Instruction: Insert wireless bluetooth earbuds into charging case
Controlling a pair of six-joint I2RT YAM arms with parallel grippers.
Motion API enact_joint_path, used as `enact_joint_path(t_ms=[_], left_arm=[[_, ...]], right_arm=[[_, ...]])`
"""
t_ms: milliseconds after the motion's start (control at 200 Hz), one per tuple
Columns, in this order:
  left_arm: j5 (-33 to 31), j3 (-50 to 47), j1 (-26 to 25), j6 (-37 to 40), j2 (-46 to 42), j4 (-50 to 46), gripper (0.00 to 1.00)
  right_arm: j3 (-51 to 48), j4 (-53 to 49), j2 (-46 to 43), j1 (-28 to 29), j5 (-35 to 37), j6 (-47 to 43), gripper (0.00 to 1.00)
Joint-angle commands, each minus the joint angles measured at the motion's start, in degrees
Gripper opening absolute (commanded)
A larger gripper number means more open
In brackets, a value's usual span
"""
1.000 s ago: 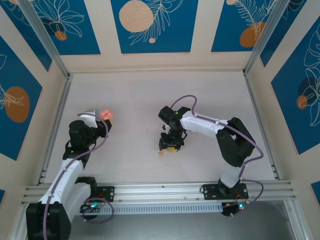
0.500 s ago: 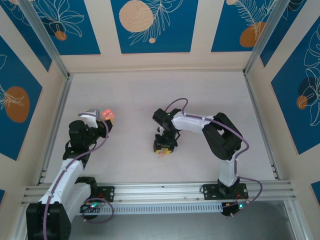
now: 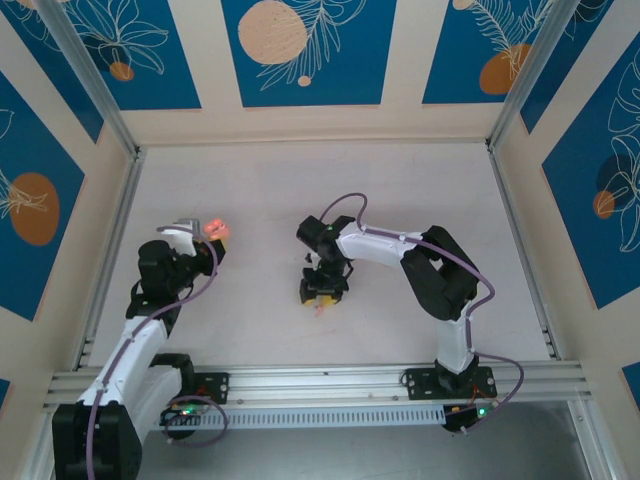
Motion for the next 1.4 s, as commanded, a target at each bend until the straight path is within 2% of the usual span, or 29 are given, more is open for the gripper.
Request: enact_joint_path(t_ms=[0,320,920,1080,1395], left_arm=[[1.5,-0.2,0.8,0.8,0.5,2.3,0.15],[1.7,0.0,0.8,0.7,0.9,2.6,0.15],[1.9,0.2,0.8,0.9,0.0,1.2,0.15],[2.4,0.2,0.8,1.0,-0.2,0.9,0.15],[3.8,0.0,0.7,0.1,0.0,1.8,0.15]], right_arm=[[0.5,-4.7,-1.2,0.5,1.9,-0.5,0.44],[1.1,-3.6,1.3,1.7,0.7,0.3,0.42],[3.1,-1.3,5.1,1.8,1.2,-1.6,0.31],[3.2,-1.4,5.1,1.8,2.2,-1.7,0.26],[1.8,-0.2,2.7,1.7,4.5,-1.4,0.21]])
